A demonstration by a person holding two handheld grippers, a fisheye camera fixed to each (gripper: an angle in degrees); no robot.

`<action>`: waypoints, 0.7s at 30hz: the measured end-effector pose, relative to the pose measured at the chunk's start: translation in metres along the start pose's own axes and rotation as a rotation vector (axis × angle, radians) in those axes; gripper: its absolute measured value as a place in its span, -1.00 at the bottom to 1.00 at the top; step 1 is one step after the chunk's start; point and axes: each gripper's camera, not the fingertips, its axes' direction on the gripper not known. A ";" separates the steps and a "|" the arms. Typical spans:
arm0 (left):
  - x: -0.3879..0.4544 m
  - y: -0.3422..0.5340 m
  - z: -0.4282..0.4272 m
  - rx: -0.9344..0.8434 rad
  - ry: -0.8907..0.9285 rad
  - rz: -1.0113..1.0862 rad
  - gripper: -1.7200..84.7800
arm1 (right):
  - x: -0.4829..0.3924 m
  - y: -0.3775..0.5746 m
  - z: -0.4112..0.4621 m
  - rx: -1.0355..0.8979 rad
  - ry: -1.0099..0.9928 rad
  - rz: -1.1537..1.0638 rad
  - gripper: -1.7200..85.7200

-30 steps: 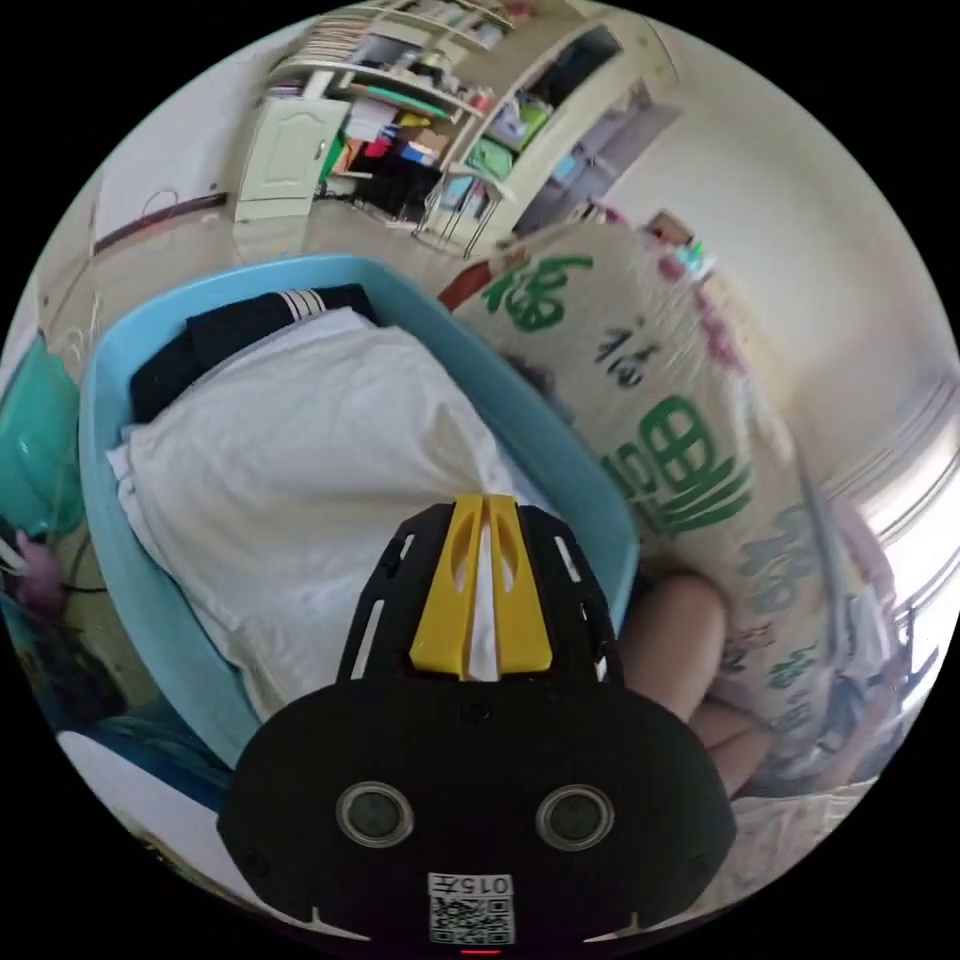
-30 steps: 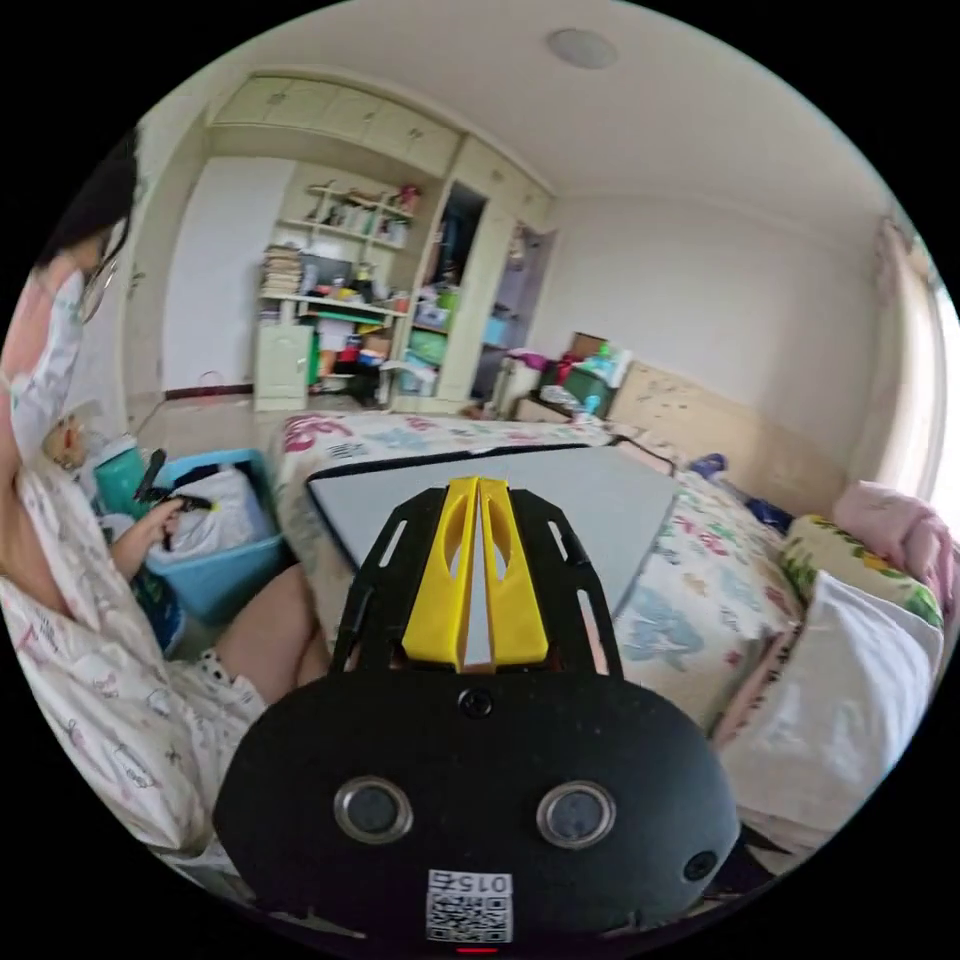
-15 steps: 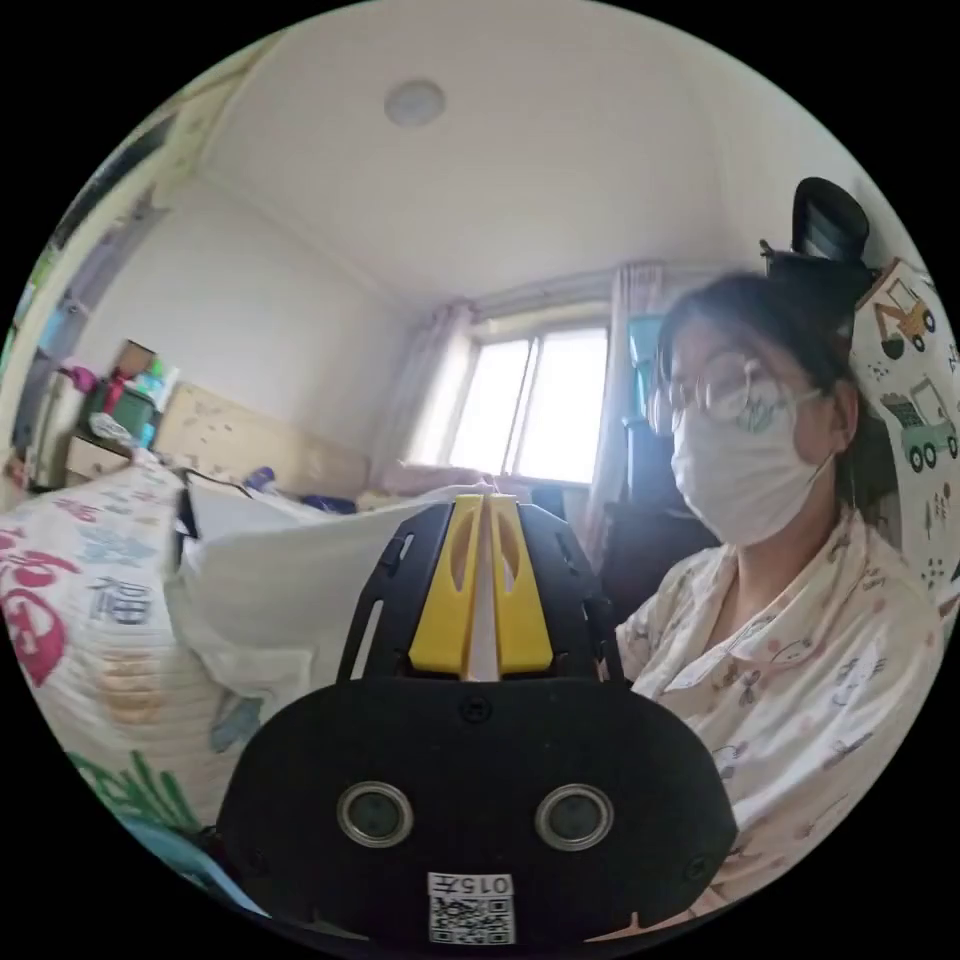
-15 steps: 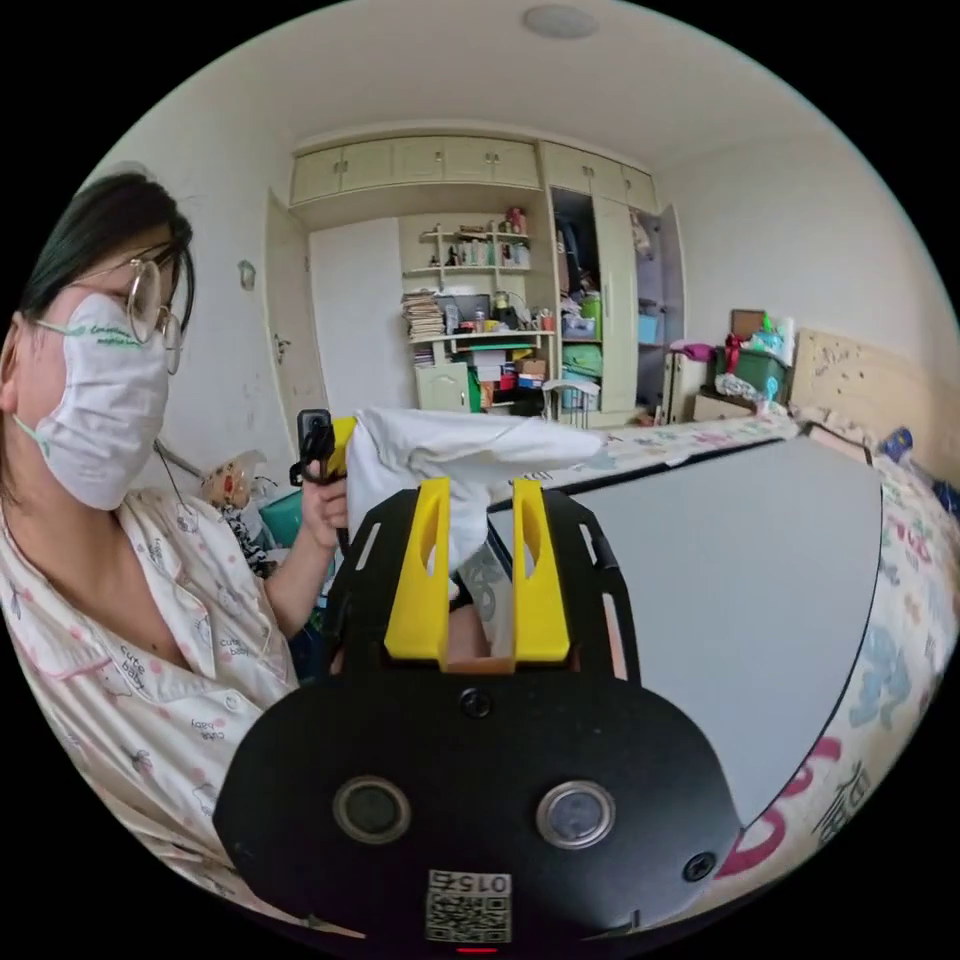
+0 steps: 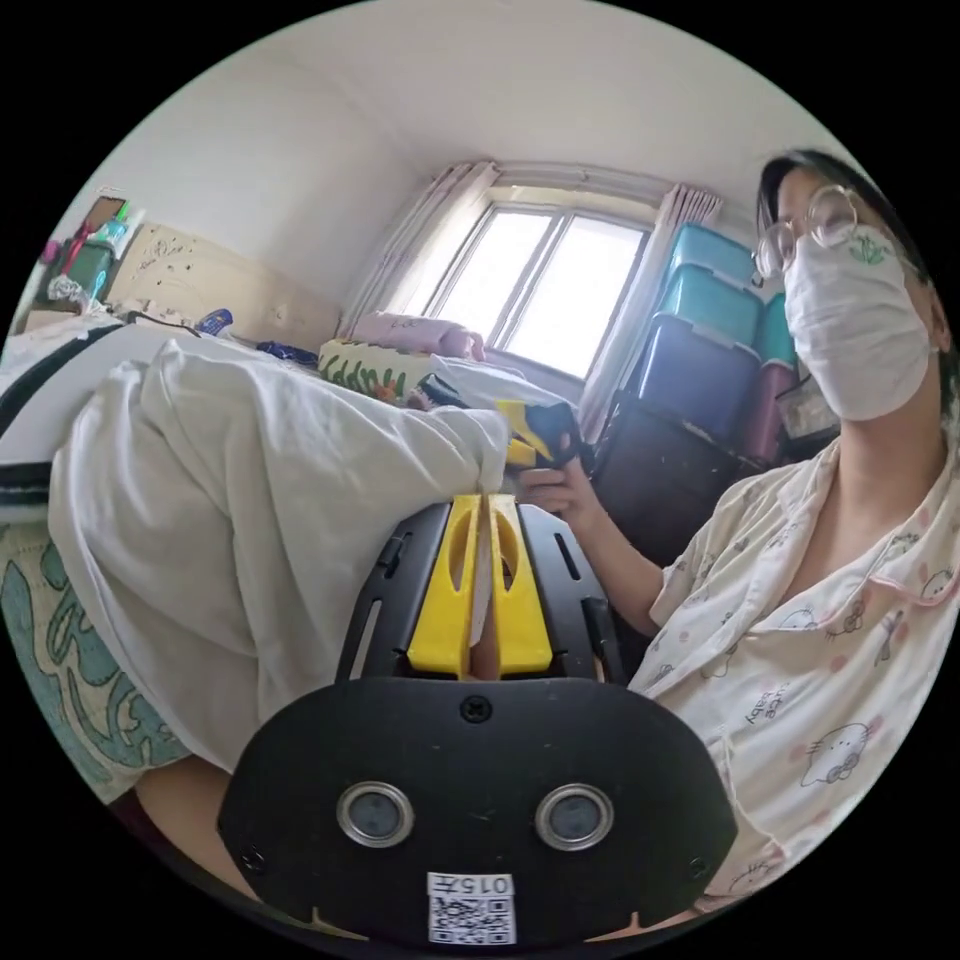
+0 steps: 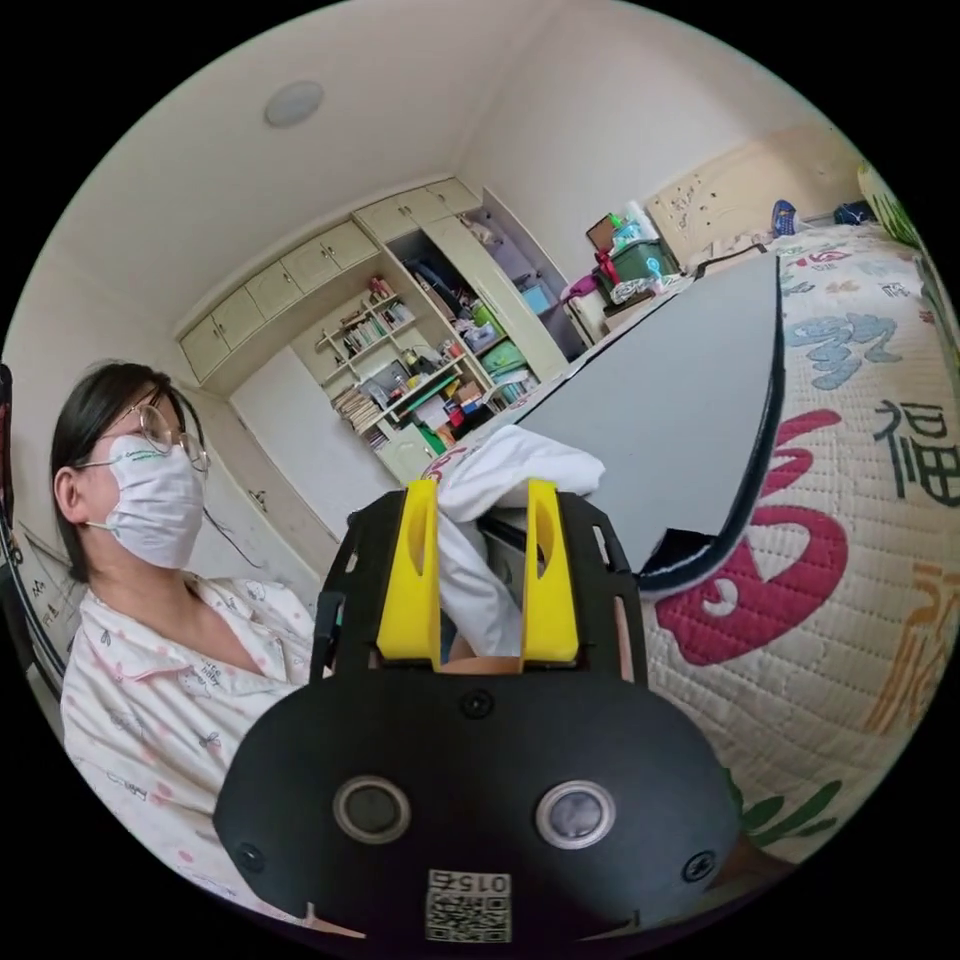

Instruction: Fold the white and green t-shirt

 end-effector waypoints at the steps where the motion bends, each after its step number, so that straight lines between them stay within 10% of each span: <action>1: 0.008 0.006 0.006 -0.025 -0.023 0.003 -0.96 | -0.003 -0.004 -0.001 0.036 0.063 -0.026 -0.68; 6: 0.035 0.029 0.032 -0.064 -0.116 0.028 -0.97 | -0.037 -0.026 0.021 0.178 0.216 -0.202 -0.71; 21: 0.089 0.071 0.089 -0.071 -0.220 0.101 -0.96 | -0.062 -0.084 0.376 -0.396 0.499 -0.435 -0.72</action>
